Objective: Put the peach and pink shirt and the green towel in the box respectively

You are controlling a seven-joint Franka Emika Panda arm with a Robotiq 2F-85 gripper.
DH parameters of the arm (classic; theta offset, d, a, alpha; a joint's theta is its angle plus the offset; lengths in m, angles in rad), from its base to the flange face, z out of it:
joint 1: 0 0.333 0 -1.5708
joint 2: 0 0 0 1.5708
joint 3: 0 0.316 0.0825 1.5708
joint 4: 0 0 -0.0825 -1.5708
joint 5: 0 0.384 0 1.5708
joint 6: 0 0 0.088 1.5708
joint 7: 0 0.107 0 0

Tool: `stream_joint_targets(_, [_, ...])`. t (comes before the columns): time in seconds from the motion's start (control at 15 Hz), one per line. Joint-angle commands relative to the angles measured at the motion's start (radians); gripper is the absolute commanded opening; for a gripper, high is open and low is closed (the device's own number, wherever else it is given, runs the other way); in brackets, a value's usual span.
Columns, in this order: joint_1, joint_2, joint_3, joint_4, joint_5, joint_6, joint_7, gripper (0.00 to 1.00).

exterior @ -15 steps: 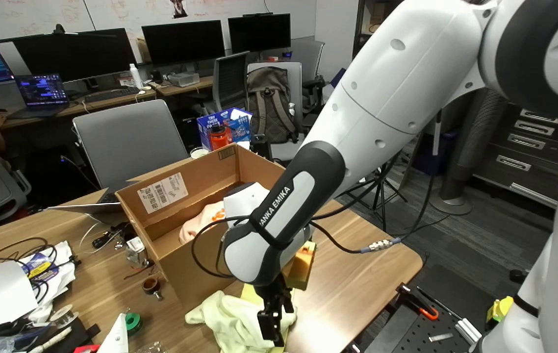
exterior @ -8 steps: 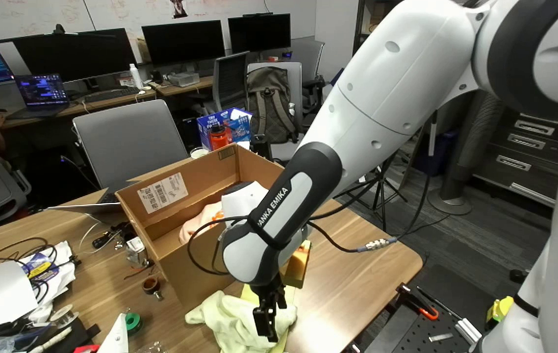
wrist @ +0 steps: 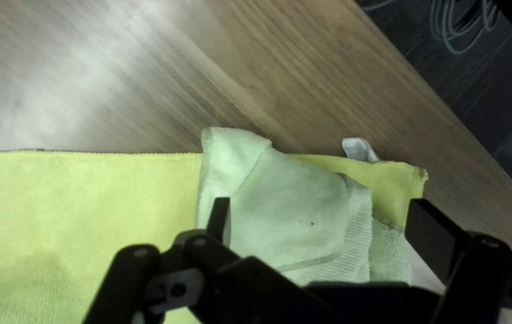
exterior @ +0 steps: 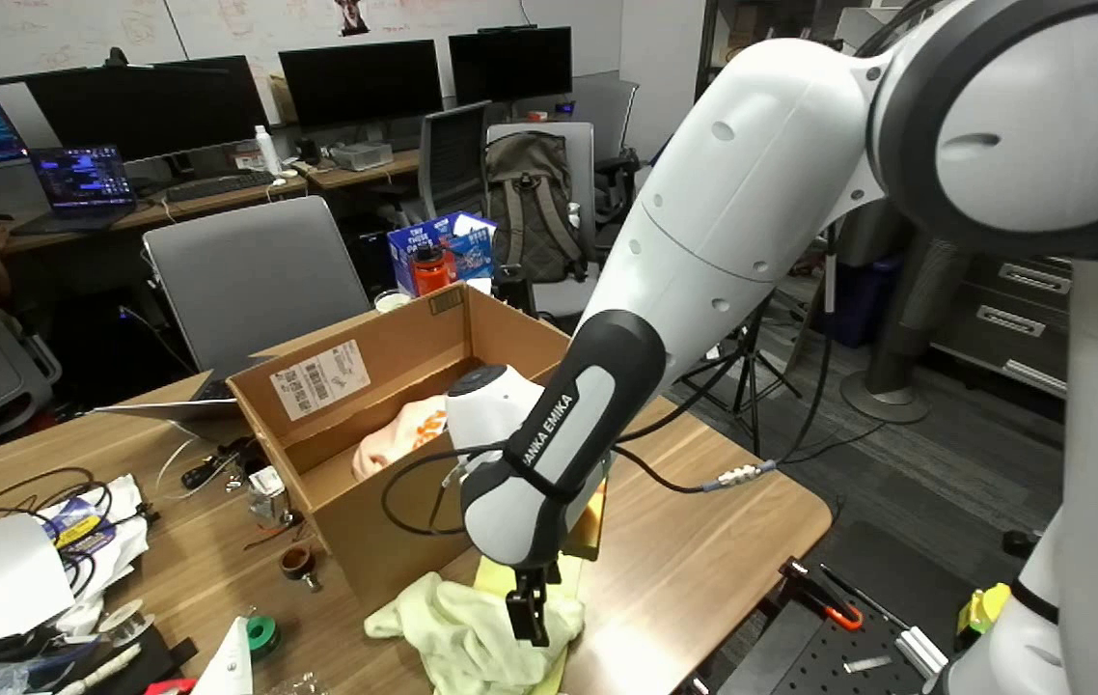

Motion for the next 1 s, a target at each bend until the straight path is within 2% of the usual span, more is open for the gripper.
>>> stream_joint_targets(0.0, [-0.001, 0.052, -0.017, 0.035, -0.062, 0.022, 0.04, 1.0])
stream_joint_targets(0.33, [0.005, 0.087, -0.02, 0.047, -0.097, 0.026, 0.069, 1.0])
stream_joint_targets(0.93, [0.008, 0.096, 0.014, 0.056, -0.079, 0.019, 0.089, 1.0])
